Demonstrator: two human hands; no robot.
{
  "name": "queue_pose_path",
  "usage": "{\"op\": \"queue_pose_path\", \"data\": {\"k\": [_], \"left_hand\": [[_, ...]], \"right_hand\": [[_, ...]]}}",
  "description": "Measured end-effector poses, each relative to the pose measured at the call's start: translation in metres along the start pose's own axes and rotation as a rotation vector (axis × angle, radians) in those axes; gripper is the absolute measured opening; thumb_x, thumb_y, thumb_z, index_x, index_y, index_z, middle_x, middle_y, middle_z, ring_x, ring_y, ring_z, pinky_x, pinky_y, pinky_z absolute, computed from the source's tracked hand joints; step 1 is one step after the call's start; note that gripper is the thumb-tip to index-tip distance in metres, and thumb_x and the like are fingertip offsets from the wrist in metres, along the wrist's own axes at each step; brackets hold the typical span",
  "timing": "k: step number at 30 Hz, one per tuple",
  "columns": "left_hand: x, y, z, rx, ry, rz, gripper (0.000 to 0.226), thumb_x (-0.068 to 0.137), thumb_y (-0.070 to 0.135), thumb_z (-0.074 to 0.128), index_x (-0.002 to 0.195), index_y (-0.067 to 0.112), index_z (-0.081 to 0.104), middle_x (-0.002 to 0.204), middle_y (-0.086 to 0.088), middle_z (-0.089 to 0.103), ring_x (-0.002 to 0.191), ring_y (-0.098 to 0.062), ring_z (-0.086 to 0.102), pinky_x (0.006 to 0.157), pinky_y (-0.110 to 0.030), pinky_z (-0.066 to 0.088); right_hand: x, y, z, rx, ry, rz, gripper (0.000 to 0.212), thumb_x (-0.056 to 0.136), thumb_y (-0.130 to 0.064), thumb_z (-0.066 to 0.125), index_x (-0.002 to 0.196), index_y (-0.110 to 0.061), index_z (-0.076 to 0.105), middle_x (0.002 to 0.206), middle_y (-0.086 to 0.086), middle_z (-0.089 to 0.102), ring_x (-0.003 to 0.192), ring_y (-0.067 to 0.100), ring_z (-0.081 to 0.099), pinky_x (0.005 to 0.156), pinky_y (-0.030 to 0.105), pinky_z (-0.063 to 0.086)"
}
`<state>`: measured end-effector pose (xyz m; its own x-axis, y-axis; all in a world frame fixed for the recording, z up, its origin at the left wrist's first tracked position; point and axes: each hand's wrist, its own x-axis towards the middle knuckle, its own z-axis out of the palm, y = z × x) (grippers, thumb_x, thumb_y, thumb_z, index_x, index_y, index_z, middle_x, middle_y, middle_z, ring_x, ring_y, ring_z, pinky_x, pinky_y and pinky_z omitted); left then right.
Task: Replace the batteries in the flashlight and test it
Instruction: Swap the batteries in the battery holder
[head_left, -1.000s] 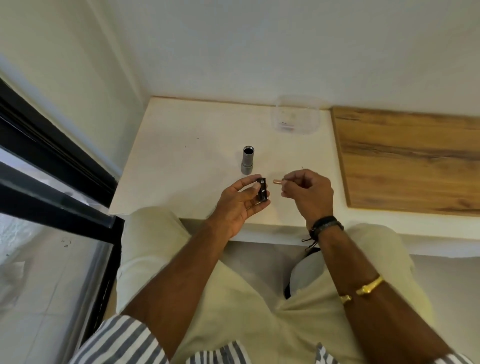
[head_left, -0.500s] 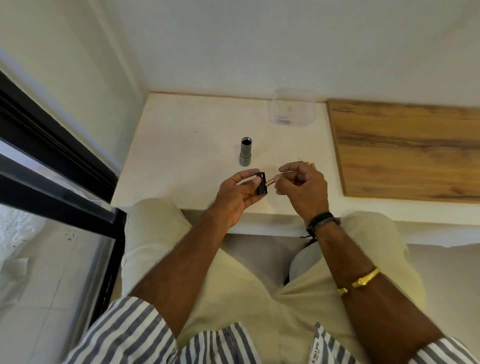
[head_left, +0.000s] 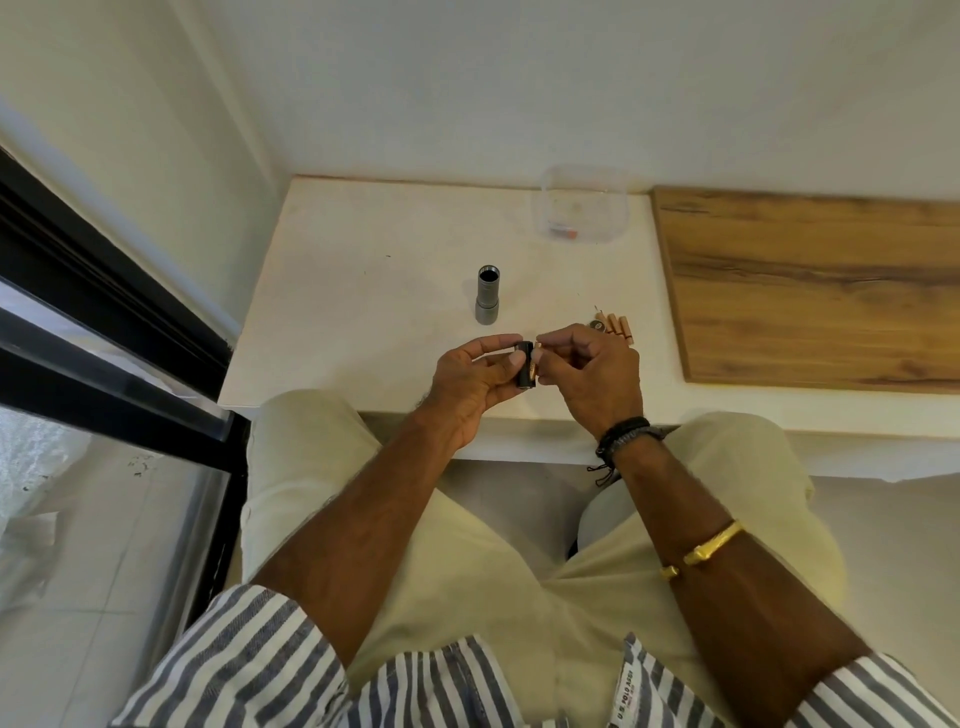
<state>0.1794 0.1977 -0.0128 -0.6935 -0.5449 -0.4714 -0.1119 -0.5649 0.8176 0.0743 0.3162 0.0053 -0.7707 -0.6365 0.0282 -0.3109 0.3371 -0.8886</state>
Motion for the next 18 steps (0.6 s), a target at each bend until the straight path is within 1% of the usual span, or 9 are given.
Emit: {"op": "queue_pose_path", "data": {"k": [2,5,8,10,11,12,13,15,18], "left_hand": [[0.000,0.000,0.000,0.006,0.022,0.012,0.028,0.088,0.000,0.067,0.116,0.003,0.067,0.108,-0.020,0.073,0.094,-0.032,0.073,0.082,-0.042,0.061],[-0.001,0.000,-0.001,0.007,0.042,0.017,0.028,0.088,0.000,0.067,0.116,0.002,0.067,0.107,-0.019,0.073,0.091,-0.031,0.074,0.079,-0.041,0.061],[-0.003,-0.001,0.000,-0.010,0.045,0.016,0.028,0.088,-0.001,0.067,0.116,0.001,0.067,0.106,-0.018,0.074,0.090,-0.030,0.074,0.076,-0.038,0.062],[-0.004,-0.002,0.001,-0.034,0.044,0.014,0.027,0.088,-0.002,0.067,0.115,0.001,0.067,0.104,-0.018,0.074,0.090,-0.030,0.074,0.076,-0.038,0.062],[-0.004,-0.002,0.001,-0.053,0.044,0.014,0.027,0.088,-0.002,0.066,0.114,0.001,0.068,0.103,-0.017,0.074,0.091,-0.030,0.074,0.076,-0.038,0.062],[-0.004,-0.002,0.001,-0.075,0.046,0.014,0.025,0.088,-0.002,0.066,0.113,0.001,0.068,0.102,-0.015,0.075,0.092,-0.030,0.074,0.077,-0.037,0.062],[-0.003,-0.001,0.000,-0.100,0.050,0.016,0.023,0.089,-0.002,0.065,0.111,0.003,0.069,0.100,-0.014,0.075,0.092,-0.029,0.074,0.077,-0.037,0.062],[-0.001,0.001,-0.002,-0.130,0.058,0.016,0.021,0.089,-0.002,0.064,0.108,0.005,0.069,0.098,-0.010,0.076,0.091,-0.027,0.074,0.076,-0.034,0.062],[0.001,0.003,-0.003,-0.133,0.039,-0.009,0.022,0.091,0.000,0.062,0.112,0.005,0.069,0.104,-0.013,0.075,0.096,-0.028,0.073,0.079,-0.034,0.061]], "right_hand": [[0.000,0.000,0.002,0.006,-0.007,-0.002,0.013,0.090,-0.016,0.075,0.102,-0.012,0.077,0.083,-0.001,0.076,0.074,0.013,0.075,0.073,0.033,0.065],[-0.001,0.000,0.004,-0.008,-0.004,-0.023,0.014,0.089,-0.014,0.076,0.103,-0.011,0.078,0.083,-0.003,0.075,0.075,0.010,0.074,0.074,0.029,0.064],[-0.005,0.001,0.007,-0.022,0.010,-0.044,0.017,0.090,-0.014,0.076,0.106,-0.010,0.079,0.088,-0.004,0.074,0.080,0.003,0.070,0.078,0.020,0.060],[-0.006,0.003,0.010,-0.037,0.030,-0.057,0.018,0.089,-0.013,0.076,0.106,-0.010,0.079,0.094,-0.001,0.074,0.082,-0.002,0.066,0.079,0.008,0.053],[-0.007,0.003,0.011,-0.046,0.036,-0.068,0.018,0.088,-0.012,0.076,0.106,-0.010,0.079,0.095,0.001,0.075,0.083,-0.002,0.065,0.078,0.004,0.050],[-0.008,0.003,0.012,-0.054,0.036,-0.085,0.018,0.088,-0.011,0.077,0.105,-0.010,0.079,0.095,0.003,0.075,0.083,0.001,0.066,0.078,0.004,0.049],[-0.009,0.003,0.013,-0.064,0.030,-0.107,0.018,0.088,-0.010,0.077,0.105,-0.010,0.079,0.095,0.004,0.075,0.084,0.006,0.067,0.078,0.006,0.050],[-0.010,0.002,0.015,-0.095,0.017,-0.143,0.017,0.088,-0.009,0.076,0.105,-0.011,0.079,0.095,0.005,0.076,0.086,0.014,0.069,0.080,0.015,0.053],[-0.006,0.002,0.016,-0.090,0.012,-0.140,0.017,0.089,-0.010,0.075,0.105,-0.012,0.079,0.094,0.003,0.075,0.085,0.017,0.070,0.081,0.027,0.059]]}}
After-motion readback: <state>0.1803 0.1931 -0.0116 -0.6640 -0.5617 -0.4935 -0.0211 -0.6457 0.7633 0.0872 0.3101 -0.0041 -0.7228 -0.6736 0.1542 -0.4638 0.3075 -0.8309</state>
